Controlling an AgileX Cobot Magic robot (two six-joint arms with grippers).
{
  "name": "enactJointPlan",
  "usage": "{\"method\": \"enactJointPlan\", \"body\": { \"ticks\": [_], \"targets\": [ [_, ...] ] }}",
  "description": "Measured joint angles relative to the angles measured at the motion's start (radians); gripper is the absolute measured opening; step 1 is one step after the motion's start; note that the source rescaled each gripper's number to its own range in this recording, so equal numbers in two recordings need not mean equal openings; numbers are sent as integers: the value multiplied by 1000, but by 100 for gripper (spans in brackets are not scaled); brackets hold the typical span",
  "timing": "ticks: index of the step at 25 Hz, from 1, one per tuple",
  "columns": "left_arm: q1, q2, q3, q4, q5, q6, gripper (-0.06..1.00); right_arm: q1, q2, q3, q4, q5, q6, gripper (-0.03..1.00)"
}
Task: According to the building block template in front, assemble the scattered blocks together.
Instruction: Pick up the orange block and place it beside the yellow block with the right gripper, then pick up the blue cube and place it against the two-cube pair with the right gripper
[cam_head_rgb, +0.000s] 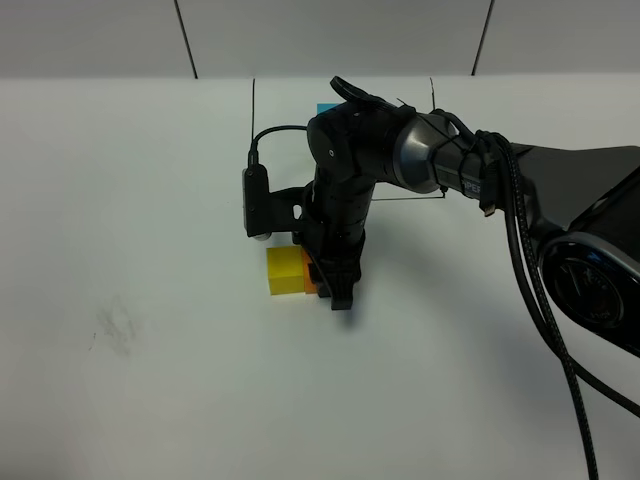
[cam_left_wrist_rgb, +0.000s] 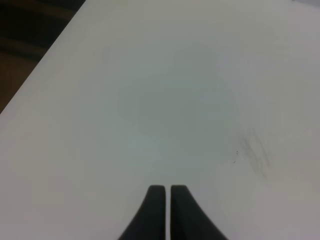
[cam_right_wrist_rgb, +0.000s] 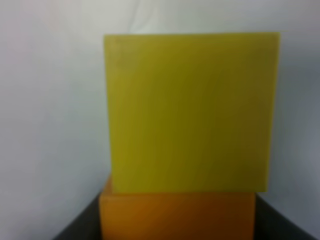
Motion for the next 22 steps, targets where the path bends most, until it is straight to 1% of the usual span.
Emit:
{"method": "enactJointPlan", "body": {
  "ticks": [3, 4, 6, 10, 15, 22],
  "targets": [
    [0, 0, 0, 0, 0, 0, 1, 0, 0, 0, 14, 2, 1, 78],
    [0, 0, 0, 0, 0, 0, 1, 0, 0, 0, 14, 1, 6, 83],
    [0, 0, 0, 0, 0, 0, 1, 0, 1, -4, 17, -1, 15, 87],
    [0, 0, 0, 0, 0, 0, 1, 0, 2, -13, 7, 9, 45, 87],
    [0, 0, 0, 0, 0, 0, 1, 0, -24, -27, -58, 33, 83, 82],
    [0, 0, 0, 0, 0, 0, 1, 0, -133, -31, -147, 76, 164, 81]
  ]
}}
